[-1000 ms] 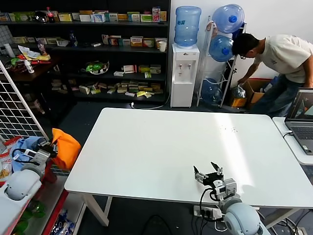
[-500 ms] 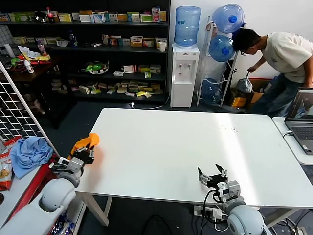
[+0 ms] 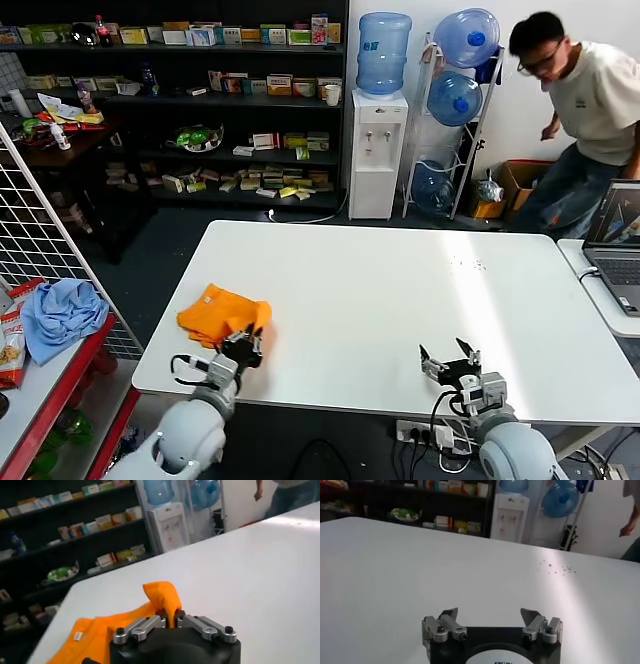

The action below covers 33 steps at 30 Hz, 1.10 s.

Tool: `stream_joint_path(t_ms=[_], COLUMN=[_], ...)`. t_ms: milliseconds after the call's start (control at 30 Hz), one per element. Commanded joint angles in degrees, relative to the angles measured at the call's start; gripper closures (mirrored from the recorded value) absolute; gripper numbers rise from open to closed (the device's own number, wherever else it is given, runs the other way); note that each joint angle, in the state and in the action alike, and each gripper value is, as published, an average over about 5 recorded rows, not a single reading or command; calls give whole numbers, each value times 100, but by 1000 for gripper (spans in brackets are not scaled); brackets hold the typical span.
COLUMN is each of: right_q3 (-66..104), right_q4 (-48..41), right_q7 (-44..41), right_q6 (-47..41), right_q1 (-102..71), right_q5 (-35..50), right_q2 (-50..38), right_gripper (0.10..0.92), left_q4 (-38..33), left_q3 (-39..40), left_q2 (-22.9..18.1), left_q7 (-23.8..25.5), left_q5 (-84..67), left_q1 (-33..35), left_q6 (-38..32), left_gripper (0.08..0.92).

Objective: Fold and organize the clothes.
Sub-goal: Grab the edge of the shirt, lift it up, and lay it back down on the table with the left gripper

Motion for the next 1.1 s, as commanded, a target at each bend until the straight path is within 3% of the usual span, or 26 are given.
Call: stream_joint_path(t_ms=[33,300,500,667,900,1100], right_q3=[230,373,389,303,111,158], right_q4=[1,3,18,10,-6,-80], right_q7=[8,6,18,40,81,-12], right_q6=[7,44,47,37,21,327], right_q1=[-105,-221,-214,-144,8,29], right_q5=[-3,-1,-3,-21,-58,-225], right_q2=[-34,-69,-77,-60,0,46], right_gripper=[203,203,203,203,203,203], left_q4=[829,1496,2000,1997,1404,955], left_q3=[953,1106,936,711,552,307], left_q2=[-2184,-3075,-3376,-3242,-2899,-2129], left_q7=[-123,-326,-497,-414,-157,95], left_q5=[278,164,-330,-999,-1992,-1525], left_q1=[-242,-728,-1028,-1148,-982,-670], left_q6=[-302,-581,-1354,-1853,-2130,-2093], left_gripper=[830,830,820,703,504,331])
